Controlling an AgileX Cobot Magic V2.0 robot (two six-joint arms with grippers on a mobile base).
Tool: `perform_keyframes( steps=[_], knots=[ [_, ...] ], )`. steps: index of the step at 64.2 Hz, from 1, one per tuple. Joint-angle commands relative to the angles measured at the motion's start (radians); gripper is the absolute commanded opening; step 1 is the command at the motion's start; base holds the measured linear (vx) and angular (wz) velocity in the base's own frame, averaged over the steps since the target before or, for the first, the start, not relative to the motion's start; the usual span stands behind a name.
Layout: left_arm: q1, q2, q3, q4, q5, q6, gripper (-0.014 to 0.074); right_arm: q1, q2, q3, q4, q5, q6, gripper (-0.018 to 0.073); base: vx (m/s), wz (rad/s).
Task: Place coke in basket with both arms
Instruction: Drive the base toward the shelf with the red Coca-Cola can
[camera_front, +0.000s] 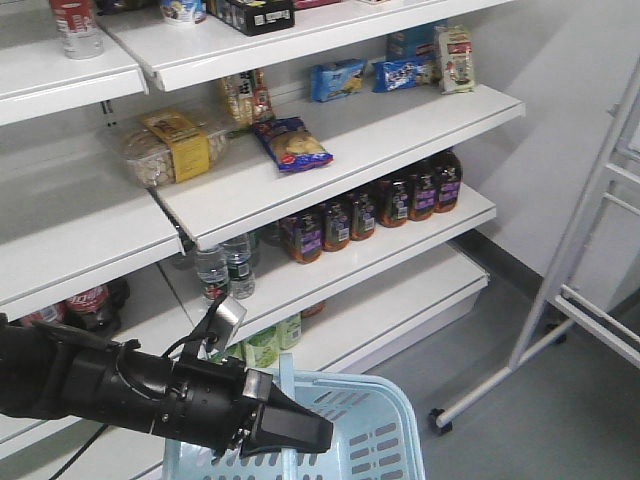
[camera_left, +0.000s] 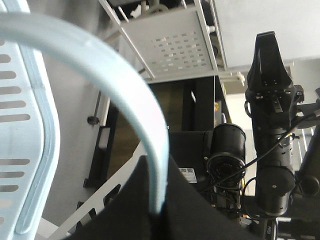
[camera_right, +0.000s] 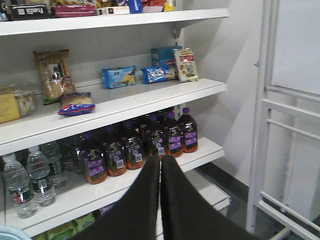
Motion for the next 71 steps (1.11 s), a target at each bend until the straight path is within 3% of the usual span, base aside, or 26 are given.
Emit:
perform_keyframes(
  steps=[1, 71],
  knots=[
    [-0.004, -0.051, -0.013, -0.102, 0.099, 0.002, -0.0006, -0.005, -0.013, 0.008, -0.005, -0.072, -0.006, -0.001, 0.1, 0.4],
    [-0.004, -0.051, -0.013, -0.102, 0.099, 0.002, -0.0006, -0.005, -0.013, 0.008, -0.005, -0.072, -0.006, -0.001, 0.1, 0.39]
  ],
)
